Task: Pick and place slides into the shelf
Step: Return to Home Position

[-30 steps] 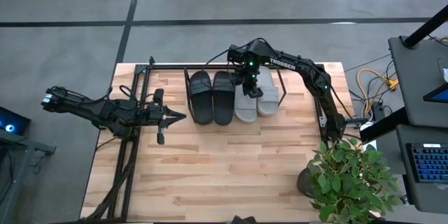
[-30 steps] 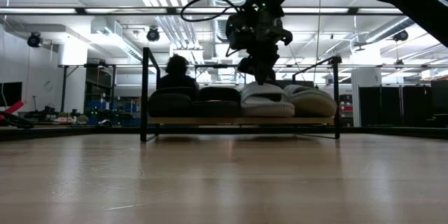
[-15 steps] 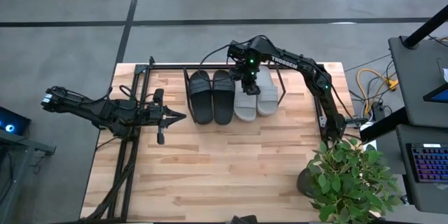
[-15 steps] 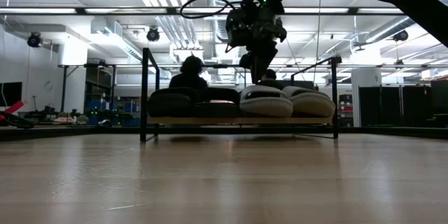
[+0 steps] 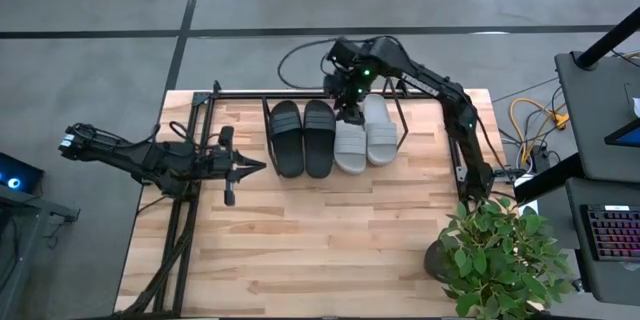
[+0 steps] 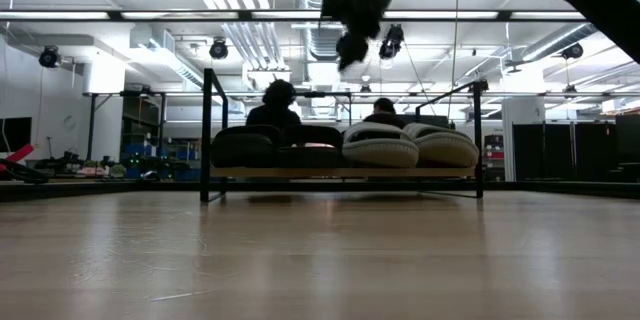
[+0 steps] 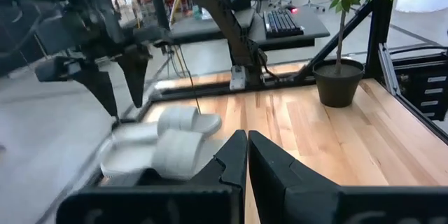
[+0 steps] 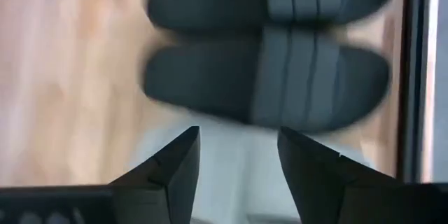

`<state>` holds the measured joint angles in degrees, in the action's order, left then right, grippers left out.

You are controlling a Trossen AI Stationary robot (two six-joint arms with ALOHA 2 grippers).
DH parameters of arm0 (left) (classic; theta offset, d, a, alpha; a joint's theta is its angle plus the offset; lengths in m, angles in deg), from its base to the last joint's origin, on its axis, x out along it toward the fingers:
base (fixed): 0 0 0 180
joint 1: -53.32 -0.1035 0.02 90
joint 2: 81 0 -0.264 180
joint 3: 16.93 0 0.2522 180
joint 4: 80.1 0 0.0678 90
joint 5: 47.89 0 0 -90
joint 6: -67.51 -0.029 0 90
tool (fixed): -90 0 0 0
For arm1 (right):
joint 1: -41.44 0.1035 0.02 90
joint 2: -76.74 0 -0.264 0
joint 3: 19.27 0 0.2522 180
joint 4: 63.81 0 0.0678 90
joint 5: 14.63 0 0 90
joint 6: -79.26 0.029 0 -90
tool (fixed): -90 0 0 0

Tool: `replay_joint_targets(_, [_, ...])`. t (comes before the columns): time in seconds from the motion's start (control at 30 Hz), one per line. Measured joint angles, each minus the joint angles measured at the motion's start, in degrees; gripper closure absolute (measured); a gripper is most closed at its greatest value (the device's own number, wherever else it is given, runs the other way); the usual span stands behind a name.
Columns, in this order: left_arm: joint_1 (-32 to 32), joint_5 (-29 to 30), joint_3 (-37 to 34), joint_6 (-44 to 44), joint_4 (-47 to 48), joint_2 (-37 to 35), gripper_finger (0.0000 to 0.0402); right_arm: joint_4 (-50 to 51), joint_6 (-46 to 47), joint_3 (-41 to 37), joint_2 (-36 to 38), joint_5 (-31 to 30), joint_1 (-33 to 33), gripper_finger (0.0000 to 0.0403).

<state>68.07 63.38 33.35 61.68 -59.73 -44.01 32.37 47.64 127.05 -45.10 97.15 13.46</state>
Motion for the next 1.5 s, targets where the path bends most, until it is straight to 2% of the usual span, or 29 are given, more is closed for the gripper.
replay_joint_targets(0.07, [0.0,0.0,0.1,-2.5,-2.0,0.0,0.0402,-3.1,6.2,1.5,1.1,2.2,1.7,0.0226])
replay_joint_targets(0.13, [0.0,0.0,0.1,-4.8,-5.2,0.0,0.0402,-7.0,12.6,1.7,2.7,1.3,4.4,0.0235])
replay_joint_targets(0.27, [0.0,0.0,0.0,-5.1,-7.9,0.1,0.0402,-14.3,17.5,1.6,5.6,-11.1,12.6,0.0260])
replay_joint_targets(0.4, [0.0,0.0,-0.1,-5.1,-9.1,-0.1,0.0402,-20.8,24.9,1.6,9.8,-17.8,20.8,0.0288])
replay_joint_targets(0.5, [0.0,0.0,-0.1,-5.1,-9.2,-0.4,0.0402,-22.4,25.2,1.2,13.5,-21.9,27.5,0.0305])
replay_joint_targets(0.63, [0.0,0.0,-0.1,-6.5,-9.1,-0.5,0.0402,-23.6,23.9,-2.1,17.7,-35.8,37.0,0.0327])
replay_joint_targets(0.73, [0.1,0.0,-0.1,-6.8,-9.2,-0.7,0.0402,-25.7,23.8,-6.8,21.8,-40.0,41.8,0.0341])
replay_joint_targets(0.83, [0.1,0.0,-0.1,-7.0,-9.1,-0.8,0.0402,-29.1,26.1,-13.3,27.0,-40.3,44.7,0.0350])
replay_joint_targets(1.0, [0.0,0.0,0.0,-8.1,-9.3,-0.9,0.0402,-38.3,27.1,-29.3,37.5,-41.3,46.9,0.0355])
replay_joint_targets(1.27, [0.0,0.0,0.0,-8.5,-9.2,-1.0,0.0402,-62.7,24.7,-59.4,55.5,-41.3,46.0,0.0355])
replay_joint_targets(1.37, [0.0,0.0,0.0,-8.5,-9.3,-0.9,0.0402,-76.6,21.5,-69.9,58.9,-38.0,43.8,0.0355])
replay_joint_targets(1.5, [0.0,0.0,0.0,-8.5,-9.2,-0.7,0.0402,-88.7,20.2,-79.4,60.0,-31.9,39.2,0.0355])
